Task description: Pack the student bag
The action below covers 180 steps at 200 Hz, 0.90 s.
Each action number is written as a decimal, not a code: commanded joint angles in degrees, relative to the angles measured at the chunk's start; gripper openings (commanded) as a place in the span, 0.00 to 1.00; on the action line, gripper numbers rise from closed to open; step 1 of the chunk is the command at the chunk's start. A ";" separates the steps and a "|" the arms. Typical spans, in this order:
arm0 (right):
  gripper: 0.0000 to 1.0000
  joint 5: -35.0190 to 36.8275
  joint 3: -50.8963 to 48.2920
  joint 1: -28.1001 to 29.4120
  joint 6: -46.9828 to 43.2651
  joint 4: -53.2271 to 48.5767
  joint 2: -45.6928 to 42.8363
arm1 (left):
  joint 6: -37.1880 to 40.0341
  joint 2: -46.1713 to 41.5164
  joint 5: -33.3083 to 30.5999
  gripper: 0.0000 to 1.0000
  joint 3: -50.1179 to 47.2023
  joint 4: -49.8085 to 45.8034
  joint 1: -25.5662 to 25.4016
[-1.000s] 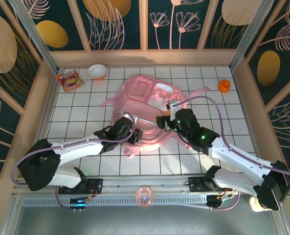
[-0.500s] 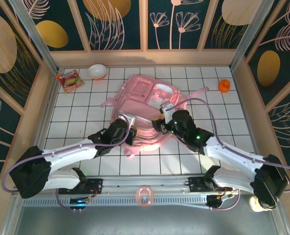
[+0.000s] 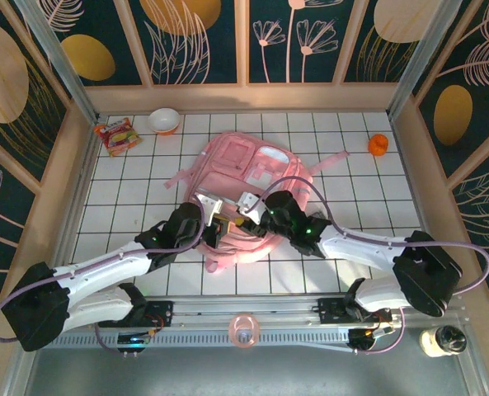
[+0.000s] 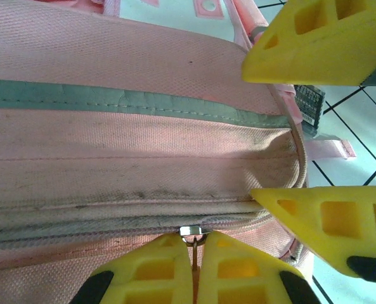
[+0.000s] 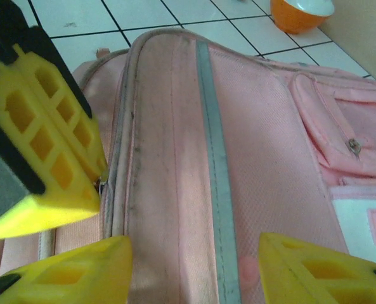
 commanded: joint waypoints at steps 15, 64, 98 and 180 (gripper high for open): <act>0.58 -5.88 1.23 0.60 -3.04 0.56 0.01 | -0.21 -2.51 2.85 0.00 0.55 6.61 1.00; 0.61 -9.10 -2.36 0.19 -2.29 -1.89 -6.07 | -1.51 -3.25 6.15 0.00 -0.41 9.16 2.41; 0.60 -5.68 -0.60 -0.06 -1.49 -0.37 -2.53 | -1.82 -2.59 9.52 0.00 -0.50 10.88 2.40; 0.00 -6.22 0.28 -5.57 -1.73 -2.71 -4.69 | 1.67 -3.62 5.23 0.00 1.15 -0.58 6.28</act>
